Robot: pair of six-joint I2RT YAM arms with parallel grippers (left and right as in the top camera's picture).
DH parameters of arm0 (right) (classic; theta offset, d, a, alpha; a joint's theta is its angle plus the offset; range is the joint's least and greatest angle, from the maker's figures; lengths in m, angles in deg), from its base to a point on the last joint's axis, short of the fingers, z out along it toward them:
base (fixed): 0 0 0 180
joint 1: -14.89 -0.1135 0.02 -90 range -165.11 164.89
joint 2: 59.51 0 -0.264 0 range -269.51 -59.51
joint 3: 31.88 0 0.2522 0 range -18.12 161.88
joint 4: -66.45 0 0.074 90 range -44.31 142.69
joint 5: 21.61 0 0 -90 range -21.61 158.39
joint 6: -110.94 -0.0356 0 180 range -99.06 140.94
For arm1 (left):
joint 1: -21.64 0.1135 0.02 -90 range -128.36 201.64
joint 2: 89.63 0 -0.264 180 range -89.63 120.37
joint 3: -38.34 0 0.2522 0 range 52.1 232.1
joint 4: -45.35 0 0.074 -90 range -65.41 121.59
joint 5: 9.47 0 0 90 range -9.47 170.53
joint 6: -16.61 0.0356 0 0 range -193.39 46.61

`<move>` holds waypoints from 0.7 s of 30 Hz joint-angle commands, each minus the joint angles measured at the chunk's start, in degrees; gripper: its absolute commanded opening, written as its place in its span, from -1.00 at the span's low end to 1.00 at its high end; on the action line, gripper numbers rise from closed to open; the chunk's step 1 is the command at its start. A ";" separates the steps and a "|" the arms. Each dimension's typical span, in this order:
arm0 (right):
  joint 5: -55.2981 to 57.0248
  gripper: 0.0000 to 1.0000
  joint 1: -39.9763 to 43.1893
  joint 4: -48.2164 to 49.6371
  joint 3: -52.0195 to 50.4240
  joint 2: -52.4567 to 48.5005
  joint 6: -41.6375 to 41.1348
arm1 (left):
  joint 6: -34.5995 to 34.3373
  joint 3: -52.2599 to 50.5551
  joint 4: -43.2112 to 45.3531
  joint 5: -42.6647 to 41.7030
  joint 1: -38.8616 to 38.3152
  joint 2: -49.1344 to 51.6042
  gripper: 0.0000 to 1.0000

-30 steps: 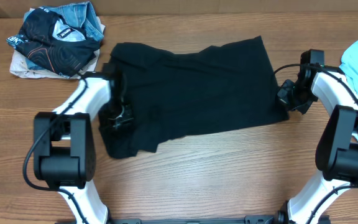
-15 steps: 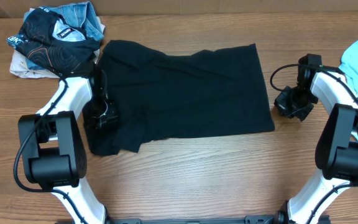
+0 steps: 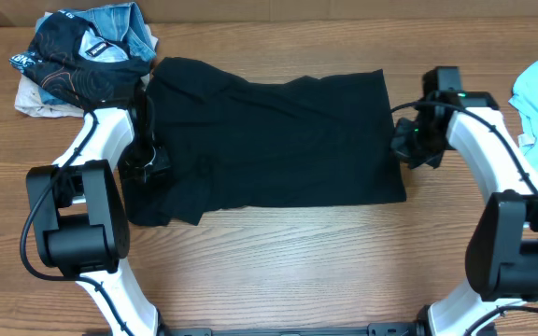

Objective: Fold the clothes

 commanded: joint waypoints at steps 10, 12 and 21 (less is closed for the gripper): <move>-0.28 -0.92 -2.34 5.14 -5.62 -2.01 0.81 | -0.20 1.29 -2.03 1.38 0.63 1.20 -0.36; -0.33 -0.92 -2.10 6.73 -6.97 -2.01 0.79 | -0.26 1.29 -2.29 1.40 0.68 1.20 -0.37; 4.44 -0.92 -1.38 11.04 -11.17 -3.34 -2.54 | -1.55 1.29 -3.56 1.38 0.68 1.20 -0.40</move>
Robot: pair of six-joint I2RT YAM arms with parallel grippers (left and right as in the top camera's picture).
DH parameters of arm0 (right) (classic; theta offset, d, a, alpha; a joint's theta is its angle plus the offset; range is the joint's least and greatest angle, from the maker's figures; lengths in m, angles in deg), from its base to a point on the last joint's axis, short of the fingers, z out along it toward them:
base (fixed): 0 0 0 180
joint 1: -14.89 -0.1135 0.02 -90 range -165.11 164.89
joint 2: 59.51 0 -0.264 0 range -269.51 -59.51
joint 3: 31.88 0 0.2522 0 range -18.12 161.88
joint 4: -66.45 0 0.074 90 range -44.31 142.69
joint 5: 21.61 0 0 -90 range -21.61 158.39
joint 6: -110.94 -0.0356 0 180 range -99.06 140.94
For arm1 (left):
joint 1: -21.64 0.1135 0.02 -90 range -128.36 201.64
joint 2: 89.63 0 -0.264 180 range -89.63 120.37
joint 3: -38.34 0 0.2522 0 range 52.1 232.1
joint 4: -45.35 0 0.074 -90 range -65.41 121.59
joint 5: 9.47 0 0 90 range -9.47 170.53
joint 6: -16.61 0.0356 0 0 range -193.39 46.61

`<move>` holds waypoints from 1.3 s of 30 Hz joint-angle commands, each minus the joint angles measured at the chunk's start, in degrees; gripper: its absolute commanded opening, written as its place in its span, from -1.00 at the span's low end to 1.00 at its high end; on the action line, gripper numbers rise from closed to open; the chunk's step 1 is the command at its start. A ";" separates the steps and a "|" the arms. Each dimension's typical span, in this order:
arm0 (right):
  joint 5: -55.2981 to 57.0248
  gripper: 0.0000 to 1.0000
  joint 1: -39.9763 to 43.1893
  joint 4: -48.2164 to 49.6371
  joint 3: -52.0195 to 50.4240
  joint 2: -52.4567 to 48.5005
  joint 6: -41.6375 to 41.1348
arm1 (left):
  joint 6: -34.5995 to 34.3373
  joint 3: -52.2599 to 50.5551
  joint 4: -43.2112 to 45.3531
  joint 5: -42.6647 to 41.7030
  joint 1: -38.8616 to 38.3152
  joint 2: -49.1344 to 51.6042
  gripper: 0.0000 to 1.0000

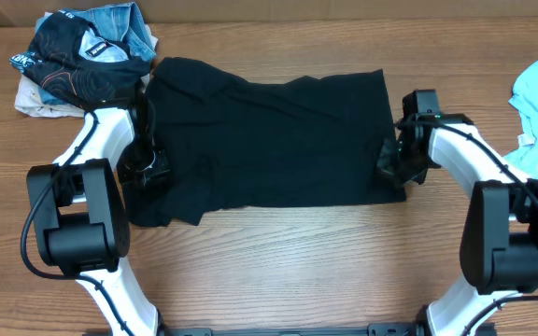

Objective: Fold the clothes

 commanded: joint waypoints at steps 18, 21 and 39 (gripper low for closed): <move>8.07 -0.92 6.49 -1.46 -3.41 -1.22 -6.03 | -6.19 1.20 -3.23 0.83 0.63 0.74 -0.29; 9.94 -0.92 6.54 -2.56 -3.41 -1.22 -9.77 | -7.17 1.20 -3.21 1.68 0.68 0.74 -0.24; 12.94 -0.92 6.54 -7.45 -1.62 -0.35 -17.38 | -14.73 2.89 -8.46 7.78 6.05 0.68 -0.21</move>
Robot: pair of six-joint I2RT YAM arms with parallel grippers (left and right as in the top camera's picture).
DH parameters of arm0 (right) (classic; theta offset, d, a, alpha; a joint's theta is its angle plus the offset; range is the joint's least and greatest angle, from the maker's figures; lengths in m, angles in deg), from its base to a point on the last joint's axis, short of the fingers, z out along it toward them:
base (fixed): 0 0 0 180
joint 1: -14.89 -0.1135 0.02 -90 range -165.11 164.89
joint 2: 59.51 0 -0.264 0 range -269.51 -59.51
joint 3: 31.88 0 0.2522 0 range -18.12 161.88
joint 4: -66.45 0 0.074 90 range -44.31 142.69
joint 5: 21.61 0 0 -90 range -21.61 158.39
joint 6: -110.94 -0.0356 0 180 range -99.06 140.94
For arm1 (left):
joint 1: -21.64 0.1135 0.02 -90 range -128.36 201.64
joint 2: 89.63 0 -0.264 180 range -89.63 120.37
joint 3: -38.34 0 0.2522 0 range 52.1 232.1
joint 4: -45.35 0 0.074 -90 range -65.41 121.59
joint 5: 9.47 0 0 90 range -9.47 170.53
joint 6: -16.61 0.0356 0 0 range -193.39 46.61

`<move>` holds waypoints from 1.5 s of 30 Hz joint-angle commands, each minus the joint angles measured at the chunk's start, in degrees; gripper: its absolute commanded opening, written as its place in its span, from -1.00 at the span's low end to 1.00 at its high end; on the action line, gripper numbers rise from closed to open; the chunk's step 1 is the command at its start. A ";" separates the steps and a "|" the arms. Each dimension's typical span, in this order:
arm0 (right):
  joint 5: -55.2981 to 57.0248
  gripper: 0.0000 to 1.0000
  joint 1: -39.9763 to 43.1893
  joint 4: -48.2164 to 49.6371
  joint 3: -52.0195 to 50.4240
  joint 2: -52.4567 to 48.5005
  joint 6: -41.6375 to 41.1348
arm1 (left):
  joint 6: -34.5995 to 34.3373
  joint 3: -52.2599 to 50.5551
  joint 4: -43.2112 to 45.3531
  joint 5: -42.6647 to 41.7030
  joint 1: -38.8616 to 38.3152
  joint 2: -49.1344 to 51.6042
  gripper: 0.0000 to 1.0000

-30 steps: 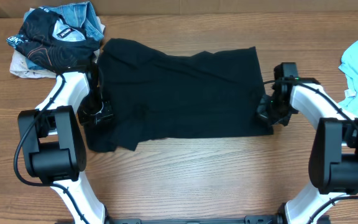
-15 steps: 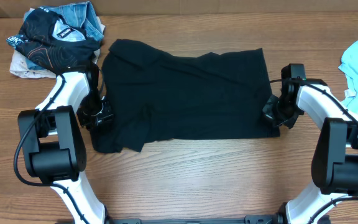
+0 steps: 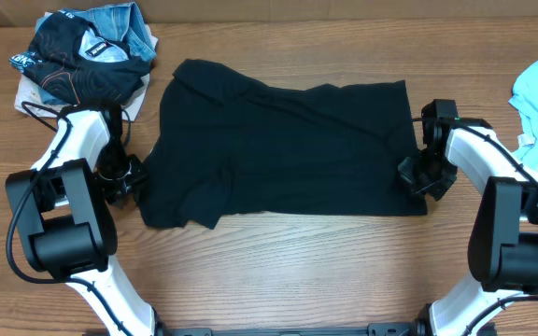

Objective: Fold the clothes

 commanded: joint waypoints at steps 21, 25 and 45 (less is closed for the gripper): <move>-19.02 1.00 -1.31 -9.84 18.64 10.21 15.43 | 12.66 23.39 -17.33 -6.91 -12.87 -9.44 0.68; -19.02 1.00 -1.22 -8.09 18.64 10.16 15.41 | 13.84 23.37 -17.25 -5.35 -21.44 -9.44 0.73; -18.78 1.00 -1.14 -7.17 18.64 10.16 15.50 | -8.61 13.64 -13.49 9.79 -42.18 -2.54 0.92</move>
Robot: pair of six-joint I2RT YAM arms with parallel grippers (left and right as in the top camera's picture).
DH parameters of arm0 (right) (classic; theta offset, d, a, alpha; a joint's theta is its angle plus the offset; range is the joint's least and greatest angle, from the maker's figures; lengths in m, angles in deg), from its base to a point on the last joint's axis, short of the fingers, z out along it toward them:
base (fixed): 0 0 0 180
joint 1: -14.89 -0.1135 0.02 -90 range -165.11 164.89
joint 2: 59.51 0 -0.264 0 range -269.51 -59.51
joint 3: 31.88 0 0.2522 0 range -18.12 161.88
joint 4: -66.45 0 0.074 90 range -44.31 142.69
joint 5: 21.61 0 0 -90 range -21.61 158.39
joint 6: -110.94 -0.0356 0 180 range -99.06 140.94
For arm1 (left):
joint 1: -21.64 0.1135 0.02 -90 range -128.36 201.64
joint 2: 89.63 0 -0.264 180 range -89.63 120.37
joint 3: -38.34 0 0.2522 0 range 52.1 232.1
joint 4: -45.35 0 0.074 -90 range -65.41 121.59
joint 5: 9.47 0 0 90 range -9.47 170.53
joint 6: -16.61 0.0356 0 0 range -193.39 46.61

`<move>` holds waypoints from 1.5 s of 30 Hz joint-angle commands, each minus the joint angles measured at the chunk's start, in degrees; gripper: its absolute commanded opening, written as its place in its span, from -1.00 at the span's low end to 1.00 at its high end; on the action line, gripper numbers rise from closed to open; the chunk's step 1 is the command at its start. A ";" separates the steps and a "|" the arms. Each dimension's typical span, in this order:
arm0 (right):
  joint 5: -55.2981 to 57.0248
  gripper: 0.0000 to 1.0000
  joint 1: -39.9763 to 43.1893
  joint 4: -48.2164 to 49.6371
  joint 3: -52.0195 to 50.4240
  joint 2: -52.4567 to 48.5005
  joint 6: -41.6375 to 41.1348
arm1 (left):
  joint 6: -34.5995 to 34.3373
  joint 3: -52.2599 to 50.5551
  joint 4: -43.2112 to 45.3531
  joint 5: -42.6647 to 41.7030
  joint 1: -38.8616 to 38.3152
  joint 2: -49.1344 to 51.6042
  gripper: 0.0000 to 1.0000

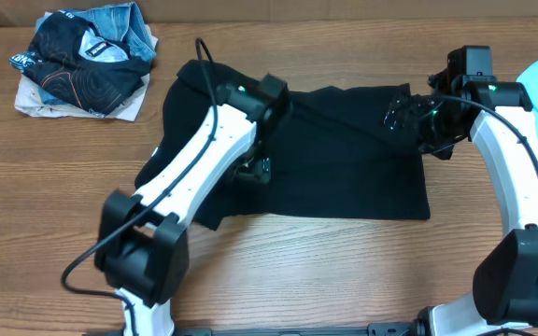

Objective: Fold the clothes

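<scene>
A black garment [334, 159] lies spread flat across the middle of the table. My left arm reaches over it from the left. The left gripper [256, 171] points down onto the cloth near the garment's left-centre; dark fingers on dark cloth hide whether it is open or shut. My right gripper [403, 114] is at the garment's upper right corner, touching or just above the cloth, and its jaw state cannot be made out either.
A pile of folded and bunched clothes [87, 56], dark and denim on white, sits at the back left. A light blue garment lies at the right edge. Bare wooden table [297, 271] runs along the front.
My left gripper went from the table beside the garment's left edge to over its left-centre. My right gripper went from the lower right edge to the upper right corner. The garment lies about as before.
At first both grippers stood at the garment's left and right edges. Then the right gripper was on the lower right corner. Later the garment lay shifted to the right and flatter. Now the left arm reaches over the cloth and the right is at the upper corner.
</scene>
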 commanded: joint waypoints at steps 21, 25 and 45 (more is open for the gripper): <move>-0.33 1.00 0.28 0.26 1.09 0.59 0.26 | -5.07 -17.42 14.40 6.34 1.38 2.78 0.63; -0.31 1.00 0.28 0.20 1.09 0.59 0.28 | -4.24 -17.42 13.88 6.45 2.36 2.78 0.32; -0.28 1.00 0.28 0.28 1.09 0.59 0.46 | -0.17 -14.62 13.07 11.28 3.43 2.75 -0.62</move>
